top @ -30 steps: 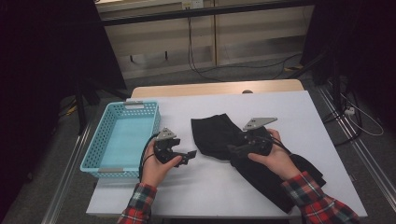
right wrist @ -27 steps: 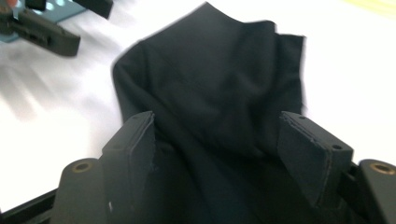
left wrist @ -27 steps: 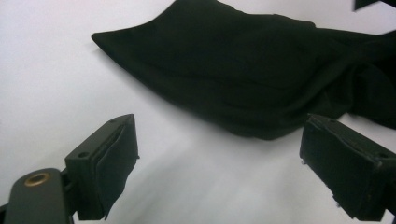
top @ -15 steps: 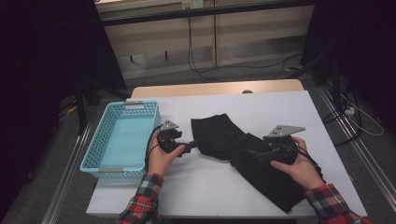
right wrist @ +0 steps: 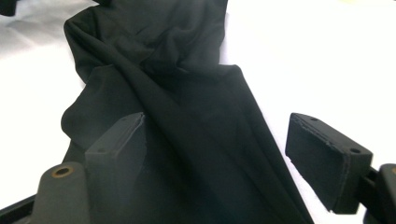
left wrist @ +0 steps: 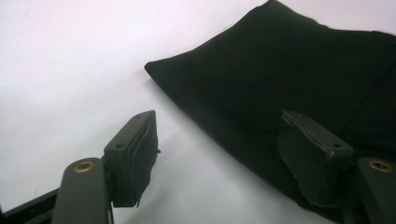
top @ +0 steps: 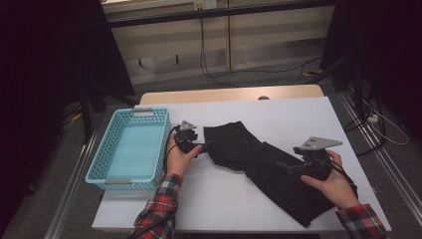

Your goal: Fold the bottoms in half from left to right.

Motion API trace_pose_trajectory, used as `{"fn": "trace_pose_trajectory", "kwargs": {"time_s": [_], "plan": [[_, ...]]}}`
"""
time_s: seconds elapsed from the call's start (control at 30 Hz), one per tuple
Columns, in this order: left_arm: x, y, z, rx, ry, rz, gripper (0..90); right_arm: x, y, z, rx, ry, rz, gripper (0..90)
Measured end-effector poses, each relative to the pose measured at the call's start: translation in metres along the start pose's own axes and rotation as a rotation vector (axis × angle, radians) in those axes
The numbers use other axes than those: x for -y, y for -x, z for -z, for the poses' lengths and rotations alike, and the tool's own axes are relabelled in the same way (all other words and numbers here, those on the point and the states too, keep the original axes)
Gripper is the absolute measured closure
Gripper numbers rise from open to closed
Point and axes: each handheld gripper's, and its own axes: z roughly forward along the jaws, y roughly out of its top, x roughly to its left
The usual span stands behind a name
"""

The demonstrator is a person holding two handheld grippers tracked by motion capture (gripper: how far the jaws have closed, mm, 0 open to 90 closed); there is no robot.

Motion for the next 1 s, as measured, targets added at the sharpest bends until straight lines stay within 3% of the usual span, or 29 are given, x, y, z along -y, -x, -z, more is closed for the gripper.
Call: {"fn": "trace_pose_trajectory", "kwargs": {"time_s": [0.17,0.23,0.47,0.7,0.8,0.87,1.0], "plan": [[0.001,-0.001,-0.011,0.004,-0.026,-0.002,36.3,-0.001,0.001,0.001,0.002,0.005,-0.002,20.9],[-0.001,0.0,-0.012,-0.015,-0.034,-0.003,38.9,-0.001,0.0,0.0,-0.002,0.007,-0.001,20.9],[-0.004,0.003,-0.014,0.002,-0.034,0.045,51.0,-0.001,-0.001,-0.003,0.0,-0.005,0.001,20.9],[-0.007,0.005,-0.019,0.066,-0.042,0.091,71.6,-0.003,-0.003,-0.006,0.001,-0.002,-0.004,20.9],[-0.007,0.008,-0.021,0.119,-0.038,0.128,81.7,-0.004,-0.004,-0.006,0.002,-0.004,0.002,20.9],[-0.009,0.008,-0.019,0.107,-0.045,0.126,83.5,-0.004,-0.003,-0.006,0.005,-0.007,0.005,20.9],[-0.01,-0.001,-0.008,0.08,-0.013,0.148,84.6,-0.001,0.0,-0.003,0.023,-0.019,0.01,21.4]]}}
